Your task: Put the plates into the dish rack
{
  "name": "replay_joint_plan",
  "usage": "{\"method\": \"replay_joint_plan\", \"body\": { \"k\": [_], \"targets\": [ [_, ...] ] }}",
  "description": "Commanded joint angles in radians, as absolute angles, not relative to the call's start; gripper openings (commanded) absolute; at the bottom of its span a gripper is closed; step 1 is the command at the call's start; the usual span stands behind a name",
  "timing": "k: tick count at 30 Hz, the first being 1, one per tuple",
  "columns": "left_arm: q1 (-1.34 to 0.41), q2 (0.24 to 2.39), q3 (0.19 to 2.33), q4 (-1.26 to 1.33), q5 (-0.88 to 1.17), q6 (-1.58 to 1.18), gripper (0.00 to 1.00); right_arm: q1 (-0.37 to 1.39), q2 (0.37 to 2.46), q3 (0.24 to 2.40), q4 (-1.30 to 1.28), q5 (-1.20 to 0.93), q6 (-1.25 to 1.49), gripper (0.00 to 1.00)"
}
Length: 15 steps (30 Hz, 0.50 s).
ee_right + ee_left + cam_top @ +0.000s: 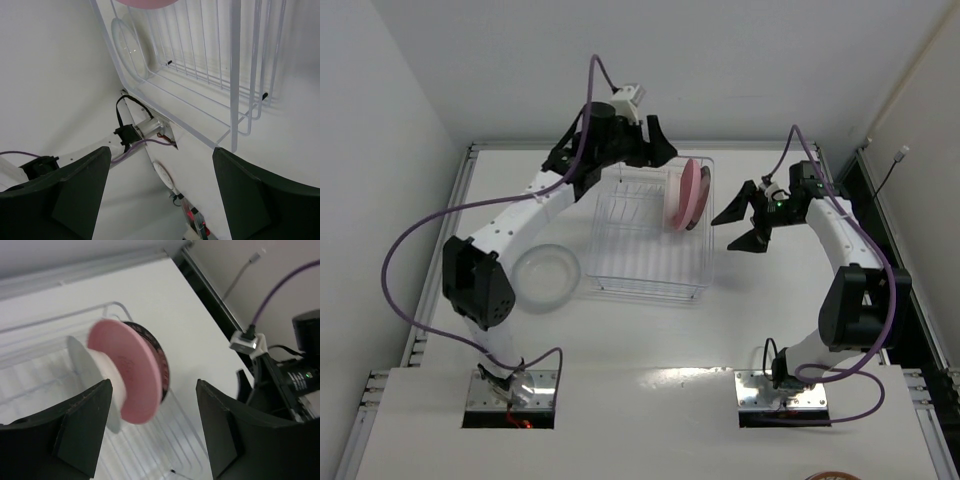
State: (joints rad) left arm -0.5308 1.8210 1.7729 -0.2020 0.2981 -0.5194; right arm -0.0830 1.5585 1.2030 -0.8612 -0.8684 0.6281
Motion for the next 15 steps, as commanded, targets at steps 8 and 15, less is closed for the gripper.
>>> {"method": "replay_joint_plan", "body": {
  "k": [8,15],
  "targets": [
    [-0.397,1.496,1.578,-0.450,-0.573,-0.431,0.82,-0.069,1.551,1.197,-0.828,-0.893,0.621,0.81],
    [-0.252,1.413,1.329,-0.638,-0.452,-0.642,0.96,-0.060,1.561,1.187,-0.828,-0.893,0.621,0.81]
  ]
}}
